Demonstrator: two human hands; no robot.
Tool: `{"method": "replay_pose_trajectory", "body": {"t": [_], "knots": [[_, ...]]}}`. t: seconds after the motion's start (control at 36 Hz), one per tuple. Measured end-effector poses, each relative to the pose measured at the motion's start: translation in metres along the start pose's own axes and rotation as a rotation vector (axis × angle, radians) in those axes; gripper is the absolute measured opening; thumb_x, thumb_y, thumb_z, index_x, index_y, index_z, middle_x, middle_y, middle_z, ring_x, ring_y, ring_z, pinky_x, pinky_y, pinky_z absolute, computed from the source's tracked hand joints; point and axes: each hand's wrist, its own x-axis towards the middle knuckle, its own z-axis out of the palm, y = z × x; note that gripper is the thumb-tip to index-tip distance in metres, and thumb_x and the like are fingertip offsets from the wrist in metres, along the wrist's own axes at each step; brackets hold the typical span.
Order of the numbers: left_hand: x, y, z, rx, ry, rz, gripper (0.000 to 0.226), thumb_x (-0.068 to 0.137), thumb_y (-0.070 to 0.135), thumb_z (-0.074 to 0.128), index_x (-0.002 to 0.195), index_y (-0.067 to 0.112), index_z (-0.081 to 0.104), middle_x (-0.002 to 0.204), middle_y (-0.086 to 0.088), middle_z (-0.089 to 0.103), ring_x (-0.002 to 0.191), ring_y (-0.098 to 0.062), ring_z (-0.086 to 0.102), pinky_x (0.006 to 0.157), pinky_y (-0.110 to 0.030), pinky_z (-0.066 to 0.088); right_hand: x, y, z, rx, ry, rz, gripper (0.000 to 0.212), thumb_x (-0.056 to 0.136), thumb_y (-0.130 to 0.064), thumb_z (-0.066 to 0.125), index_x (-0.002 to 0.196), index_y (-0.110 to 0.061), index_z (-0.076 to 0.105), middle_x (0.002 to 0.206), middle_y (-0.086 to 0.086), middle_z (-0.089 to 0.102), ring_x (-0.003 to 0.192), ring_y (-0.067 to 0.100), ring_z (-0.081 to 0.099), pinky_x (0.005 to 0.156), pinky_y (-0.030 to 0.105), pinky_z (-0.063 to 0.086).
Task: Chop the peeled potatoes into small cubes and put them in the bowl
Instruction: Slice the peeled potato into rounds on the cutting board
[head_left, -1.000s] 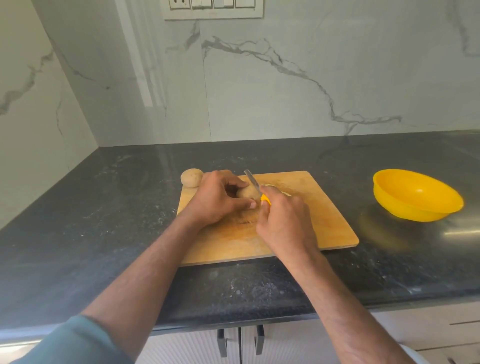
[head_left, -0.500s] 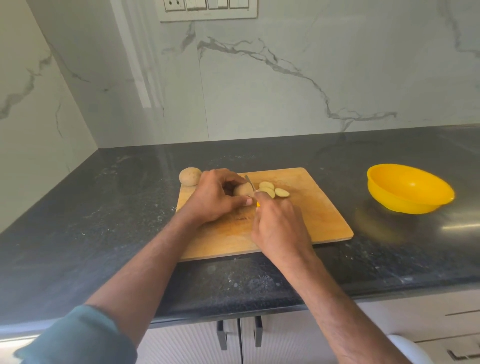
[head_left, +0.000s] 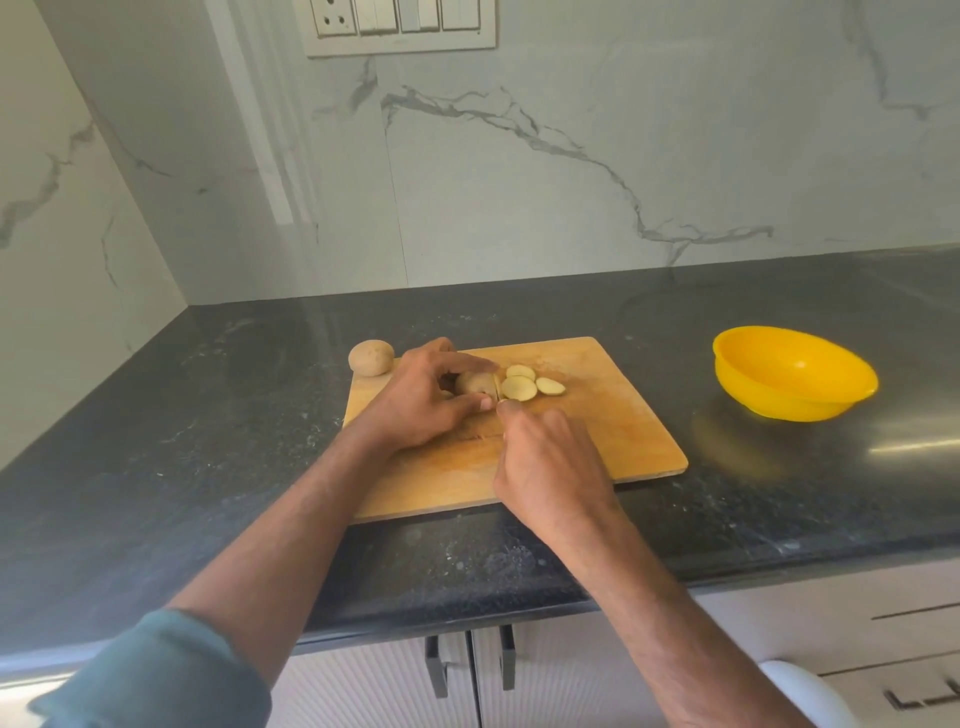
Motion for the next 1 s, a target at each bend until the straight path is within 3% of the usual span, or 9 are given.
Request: {"method": "replay_pose_trajectory", "body": {"t": [0.14,0.33,0.47,0.64,0.75,0.83,0.94,1.0], "knots": [[0.000,0.000,-0.001,0.001,0.001,-0.026,0.040,0.082,0.031,0.085,0.120,0.029,0.075,0.092,-0.002,0.059,0.081,-0.016,0.061,0.075,-0.027,0.053,-0.002,0.000,-0.002,-0.013,-0.033,-0.012,0.045,0.097,-0.014,0.056,0.141,-0.014,0.047,0.089,0.001,0.047,0.080,0.018,0.048,0.067,0.027,0.038],[0.000,-0.001,-0.001,0.009,-0.002,-0.046,0.039,0.083,0.034,0.083,0.121,0.029,0.074,0.092,0.003,0.059,0.082,-0.016,0.060,0.074,-0.027,0.051,-0.005,0.004,-0.003,-0.014,-0.044,-0.010,0.038,0.096,-0.015,0.058,0.134,-0.015,0.053,0.100,0.005,0.063,0.082,0.018,0.054,0.072,0.029,0.050],[0.000,-0.002,-0.003,-0.011,-0.004,-0.048,0.039,0.084,0.033,0.083,0.122,0.028,0.074,0.092,0.002,0.060,0.081,-0.015,0.059,0.072,-0.019,0.045,-0.008,0.012,-0.004,-0.006,-0.002,-0.012,0.035,0.097,-0.017,0.058,0.132,-0.018,0.056,0.097,0.003,0.064,0.078,0.017,0.047,0.067,0.025,0.040],[-0.001,-0.006,-0.004,-0.079,-0.030,-0.086,0.051,0.077,0.050,0.077,0.123,0.027,0.073,0.104,0.001,0.067,0.092,-0.016,0.066,0.081,-0.031,0.056,-0.007,0.024,-0.006,0.024,0.075,0.033,0.028,0.097,-0.017,0.055,0.123,-0.021,0.062,0.094,0.002,0.070,0.079,0.020,0.050,0.069,0.028,0.038],[-0.001,-0.008,-0.002,-0.112,0.005,-0.125,0.046,0.078,0.034,0.088,0.119,0.024,0.071,0.110,0.003,0.070,0.097,-0.015,0.068,0.085,-0.039,0.060,-0.008,0.025,-0.007,0.068,0.090,0.038,0.032,0.098,-0.018,0.055,0.129,-0.022,0.062,0.097,0.000,0.072,0.081,0.018,0.054,0.071,0.029,0.042],[-0.001,-0.007,-0.002,-0.139,0.051,-0.163,0.048,0.072,0.031,0.093,0.113,0.018,0.073,0.104,0.003,0.073,0.093,-0.015,0.070,0.083,-0.039,0.061,-0.009,0.025,-0.008,0.135,0.120,0.070,0.036,0.096,-0.016,0.055,0.130,-0.021,0.064,0.106,-0.002,0.074,0.095,0.021,0.064,0.082,0.033,0.049],[-0.001,-0.006,-0.002,-0.178,0.074,-0.191,0.046,0.066,0.029,0.097,0.103,0.014,0.074,0.092,0.001,0.075,0.085,-0.017,0.072,0.079,-0.039,0.062,-0.006,0.022,-0.006,0.201,0.193,0.100,0.035,0.096,-0.013,0.055,0.129,-0.020,0.064,0.104,0.002,0.073,0.092,0.026,0.063,0.072,0.032,0.044],[-0.001,-0.006,-0.002,-0.177,0.073,-0.181,0.049,0.065,0.035,0.096,0.105,0.013,0.076,0.093,0.003,0.076,0.086,-0.015,0.073,0.080,-0.039,0.062,-0.002,0.017,-0.004,0.210,0.218,0.083,0.037,0.096,-0.012,0.055,0.132,-0.018,0.063,0.106,0.003,0.073,0.093,0.026,0.064,0.077,0.036,0.050]]}}
